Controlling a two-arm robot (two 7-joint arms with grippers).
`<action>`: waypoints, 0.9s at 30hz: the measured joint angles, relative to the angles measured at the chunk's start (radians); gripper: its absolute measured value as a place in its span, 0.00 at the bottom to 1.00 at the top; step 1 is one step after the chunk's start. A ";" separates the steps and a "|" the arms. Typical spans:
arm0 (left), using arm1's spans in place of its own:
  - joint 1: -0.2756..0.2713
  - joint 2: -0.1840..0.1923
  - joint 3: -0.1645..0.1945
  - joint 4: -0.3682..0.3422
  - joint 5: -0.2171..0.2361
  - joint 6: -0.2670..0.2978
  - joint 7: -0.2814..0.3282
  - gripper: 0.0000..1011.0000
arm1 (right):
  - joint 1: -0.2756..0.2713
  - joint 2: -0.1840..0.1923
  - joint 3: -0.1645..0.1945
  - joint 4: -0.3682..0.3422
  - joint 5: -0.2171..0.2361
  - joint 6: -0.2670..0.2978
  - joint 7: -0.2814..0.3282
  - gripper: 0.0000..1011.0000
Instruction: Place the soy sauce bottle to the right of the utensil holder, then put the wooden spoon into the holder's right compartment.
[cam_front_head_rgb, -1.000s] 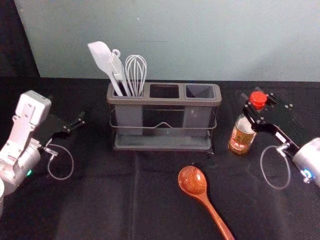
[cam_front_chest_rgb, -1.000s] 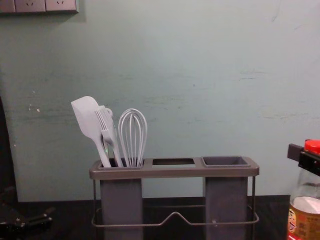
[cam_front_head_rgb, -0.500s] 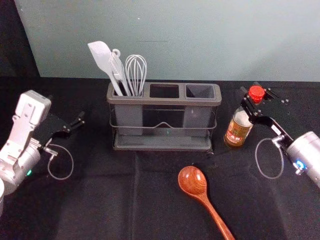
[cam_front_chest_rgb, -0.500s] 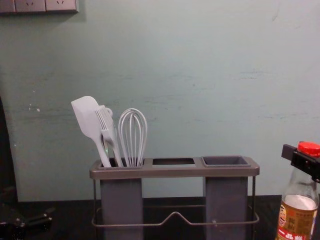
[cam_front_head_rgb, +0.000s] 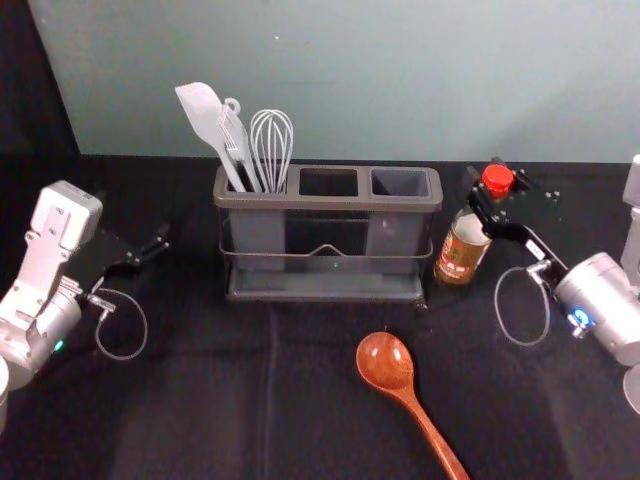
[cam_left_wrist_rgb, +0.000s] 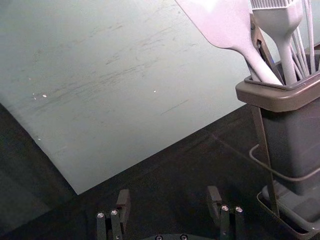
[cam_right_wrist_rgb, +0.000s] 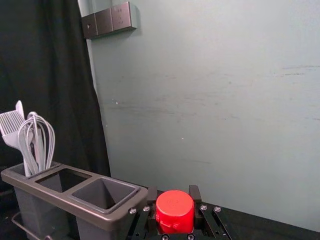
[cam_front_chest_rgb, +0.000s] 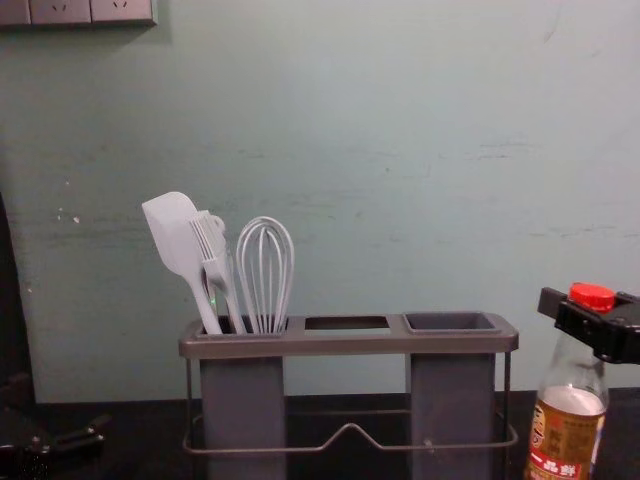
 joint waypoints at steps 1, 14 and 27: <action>0.000 0.000 0.000 0.000 0.000 0.000 0.000 0.99 | 0.007 -0.003 -0.004 0.009 -0.001 -0.005 0.002 0.38; 0.000 0.000 0.000 0.000 0.000 0.000 0.000 0.99 | 0.061 -0.034 -0.024 0.092 -0.011 -0.038 0.016 0.38; 0.000 0.000 0.000 0.000 0.000 0.000 0.000 0.99 | 0.075 -0.049 -0.027 0.126 -0.022 -0.044 0.011 0.38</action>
